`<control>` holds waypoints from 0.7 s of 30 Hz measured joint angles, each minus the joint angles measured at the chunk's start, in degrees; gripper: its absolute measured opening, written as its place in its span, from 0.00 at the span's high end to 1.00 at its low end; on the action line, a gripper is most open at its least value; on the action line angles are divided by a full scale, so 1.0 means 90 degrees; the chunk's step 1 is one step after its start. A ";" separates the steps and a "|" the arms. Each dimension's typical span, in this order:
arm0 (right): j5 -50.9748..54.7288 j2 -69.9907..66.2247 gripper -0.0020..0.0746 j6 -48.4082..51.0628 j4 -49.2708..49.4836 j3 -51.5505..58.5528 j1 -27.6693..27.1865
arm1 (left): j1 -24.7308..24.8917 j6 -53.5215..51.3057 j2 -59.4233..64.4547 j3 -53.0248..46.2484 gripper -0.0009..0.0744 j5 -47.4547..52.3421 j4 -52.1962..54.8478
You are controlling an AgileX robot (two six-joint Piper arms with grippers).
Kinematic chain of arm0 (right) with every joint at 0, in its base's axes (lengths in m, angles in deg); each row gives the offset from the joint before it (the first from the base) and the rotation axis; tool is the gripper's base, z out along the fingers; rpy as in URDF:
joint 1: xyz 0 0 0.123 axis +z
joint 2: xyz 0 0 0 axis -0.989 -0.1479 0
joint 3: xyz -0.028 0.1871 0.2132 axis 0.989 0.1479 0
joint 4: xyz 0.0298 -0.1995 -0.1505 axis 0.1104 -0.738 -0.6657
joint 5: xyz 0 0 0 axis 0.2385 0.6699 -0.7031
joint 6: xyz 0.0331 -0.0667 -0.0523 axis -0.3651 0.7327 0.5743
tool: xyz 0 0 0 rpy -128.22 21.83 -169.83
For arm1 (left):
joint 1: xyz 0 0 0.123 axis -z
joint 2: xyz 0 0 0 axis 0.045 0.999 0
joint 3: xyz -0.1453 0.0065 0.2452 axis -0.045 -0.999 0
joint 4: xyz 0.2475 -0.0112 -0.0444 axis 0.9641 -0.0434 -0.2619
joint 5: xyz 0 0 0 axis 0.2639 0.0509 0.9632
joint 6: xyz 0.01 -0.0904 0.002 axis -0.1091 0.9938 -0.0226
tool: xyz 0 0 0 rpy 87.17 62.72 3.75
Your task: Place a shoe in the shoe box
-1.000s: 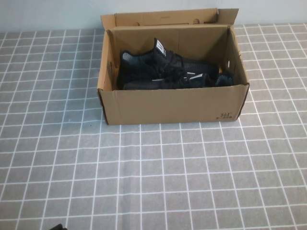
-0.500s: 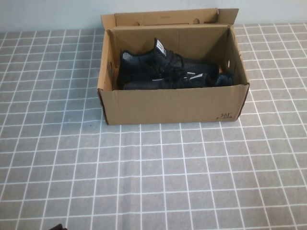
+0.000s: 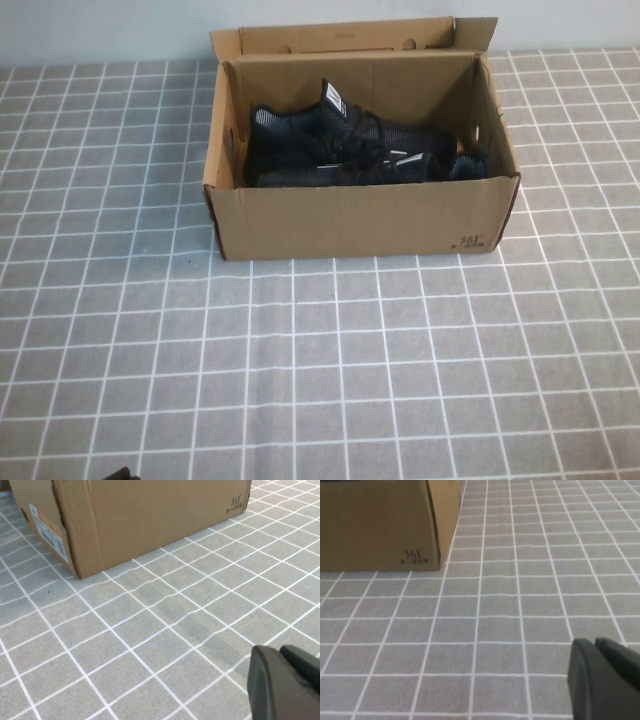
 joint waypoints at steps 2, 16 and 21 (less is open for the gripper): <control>0.0061 0.0000 1.00 0.0000 0.0000 0.0000 0.0000 | 0.0000 0.0000 0.0000 0.0000 0.99 0.0000 0.0000; 0.0085 0.0000 0.99 0.0000 0.0000 0.0000 0.0000 | 0.0000 0.0000 0.0000 0.0000 0.99 0.0000 0.0000; 0.0085 0.0000 0.99 0.0000 0.0000 0.0000 0.0000 | 0.0000 0.0000 0.0000 0.0000 0.99 0.0000 0.0000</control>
